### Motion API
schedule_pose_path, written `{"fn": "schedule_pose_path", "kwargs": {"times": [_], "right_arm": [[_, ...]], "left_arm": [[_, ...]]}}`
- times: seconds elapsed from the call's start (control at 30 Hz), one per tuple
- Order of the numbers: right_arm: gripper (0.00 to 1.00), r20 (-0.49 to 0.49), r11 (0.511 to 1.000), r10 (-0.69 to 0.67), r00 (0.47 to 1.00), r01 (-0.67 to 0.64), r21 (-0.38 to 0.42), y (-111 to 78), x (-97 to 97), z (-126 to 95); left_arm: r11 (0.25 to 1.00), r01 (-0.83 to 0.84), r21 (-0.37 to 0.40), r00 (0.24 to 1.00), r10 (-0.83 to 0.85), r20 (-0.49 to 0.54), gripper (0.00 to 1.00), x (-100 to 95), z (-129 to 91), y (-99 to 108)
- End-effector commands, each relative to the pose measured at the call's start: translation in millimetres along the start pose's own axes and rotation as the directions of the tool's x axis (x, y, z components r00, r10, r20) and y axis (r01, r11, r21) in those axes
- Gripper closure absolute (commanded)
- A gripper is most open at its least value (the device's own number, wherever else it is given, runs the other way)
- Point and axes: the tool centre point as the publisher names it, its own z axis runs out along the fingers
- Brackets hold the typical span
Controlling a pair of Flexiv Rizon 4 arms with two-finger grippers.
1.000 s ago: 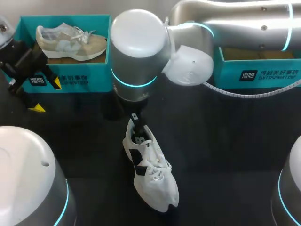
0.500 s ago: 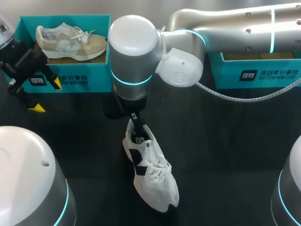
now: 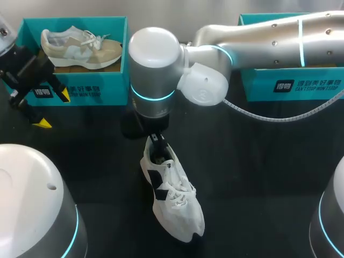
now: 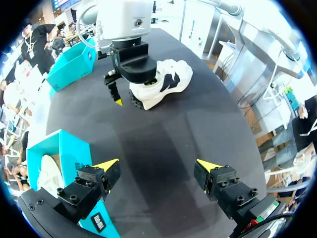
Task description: Take the shoe out of the shoebox, open the shoe tongue, remove and reinsert the insole, then place the shoe into the shoebox
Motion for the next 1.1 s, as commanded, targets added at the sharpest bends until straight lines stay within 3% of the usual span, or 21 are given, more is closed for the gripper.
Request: {"fn": "schedule_pose_path", "kwargs": {"times": [0.03,0.13,0.2,0.3,0.4,0.43,0.47,0.83,1.1], "right_arm": [[0.07,-0.006,1.0,0.002,1.0,-0.002,0.0,-0.1,-2.1,9],[0.23,-0.018,1.0,0.006,1.0,-0.006,0.001,-1.7,-1.6,12],[0.51,-0.021,1.0,0.006,1.0,-0.006,0.002,-2.3,-1.2,14],[0.61,-0.026,1.0,0.007,1.0,-0.007,0.003,-3.3,0.0,16],[0.84,-0.03,1.0,0.012,0.999,-0.012,0.005,-3.2,1.8,17],[0.96,-0.029,1.0,0.013,0.999,-0.013,0.007,-2.9,3.0,16],[1.0,-0.027,1.0,0.018,0.999,-0.017,0.011,-2.7,4.4,15],[1.0,0.005,0.996,0.06,0.998,-0.06,0.06,-6.7,14.2,-13],[1.0,0.044,0.988,0.107,0.993,-0.112,0.111,-33.6,6.1,-65]], "left_arm": [[1.0,0.0,-0.002,1.0,0.0,0.001,0.0,1.0,0,0],[1.0,0.0,-0.002,1.0,0.0,0.001,0.0,1.0,0,0],[1.0,0.0,-0.002,1.0,0.0,0.001,0.0,1.0,0,0],[1.0,0.0,-0.002,1.0,0.0,0.001,0.0,1.0,0,0],[1.0,0.0,-0.002,1.0,0.0,0.001,0.0,1.0,0,0],[1.0,0.0,-0.002,1.0,0.0,0.001,0.0,1.0,0,0],[1.0,0.0,-0.002,1.0,0.0,0.001,0.0,1.0,0,0],[1.0,0.0,-0.002,1.0,0.0,0.001,0.0,1.0,0,0],[1.0,0.0,-0.002,1.0,0.0,0.001,0.0,1.0,0,0]]}}
